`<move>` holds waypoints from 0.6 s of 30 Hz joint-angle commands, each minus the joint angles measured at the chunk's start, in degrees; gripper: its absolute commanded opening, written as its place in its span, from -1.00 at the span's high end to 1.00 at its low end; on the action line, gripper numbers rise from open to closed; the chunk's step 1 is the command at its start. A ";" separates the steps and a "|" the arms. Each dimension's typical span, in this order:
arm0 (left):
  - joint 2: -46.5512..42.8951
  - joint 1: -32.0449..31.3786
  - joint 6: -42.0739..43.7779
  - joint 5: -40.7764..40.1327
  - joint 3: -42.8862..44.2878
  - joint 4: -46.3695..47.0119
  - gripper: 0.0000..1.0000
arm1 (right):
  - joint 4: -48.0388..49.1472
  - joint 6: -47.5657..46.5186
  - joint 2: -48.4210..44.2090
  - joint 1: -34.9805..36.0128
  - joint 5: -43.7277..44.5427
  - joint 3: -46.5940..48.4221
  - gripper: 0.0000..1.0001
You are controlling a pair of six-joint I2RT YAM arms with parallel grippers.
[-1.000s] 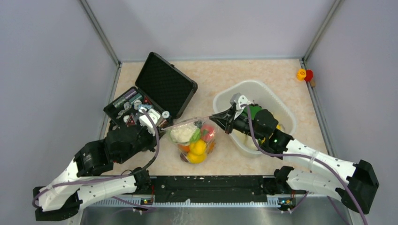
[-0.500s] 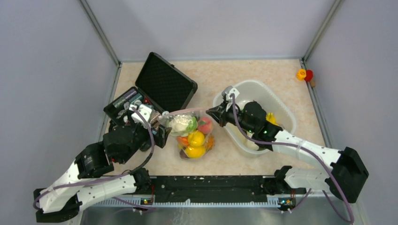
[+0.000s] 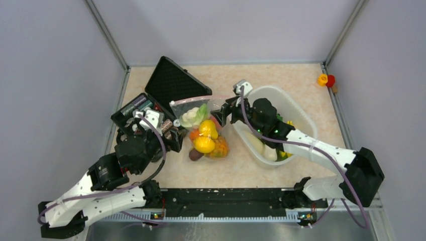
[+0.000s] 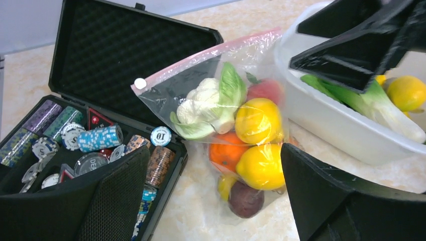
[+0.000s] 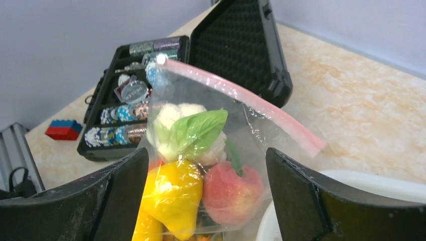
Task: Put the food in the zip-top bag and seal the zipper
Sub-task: Place the zipper food storage bag at the center of the board, then move the bin to the center of the board.
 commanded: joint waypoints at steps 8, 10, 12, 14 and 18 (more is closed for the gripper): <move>5.08 2.91 -1.79 -2.43 -3.85 9.53 -0.98 | 10.84 15.54 -21.64 -0.33 -2.68 -18.74 -0.68; 7.21 5.84 -2.71 0.42 -3.33 9.52 -0.97 | 7.12 15.14 -21.50 -0.33 -7.73 -17.88 -0.67; 8.94 9.48 -3.52 4.69 -3.18 10.05 -0.98 | -0.40 13.09 -20.07 -0.20 -9.69 -14.81 -0.66; 10.17 14.00 -5.00 8.20 -3.21 10.81 -0.97 | -6.83 11.90 -18.13 -0.22 -9.79 -12.38 -0.65; 10.32 16.97 -8.03 9.41 -2.91 11.22 -0.97 | -14.03 9.25 -13.12 -0.26 -17.69 -9.84 -0.65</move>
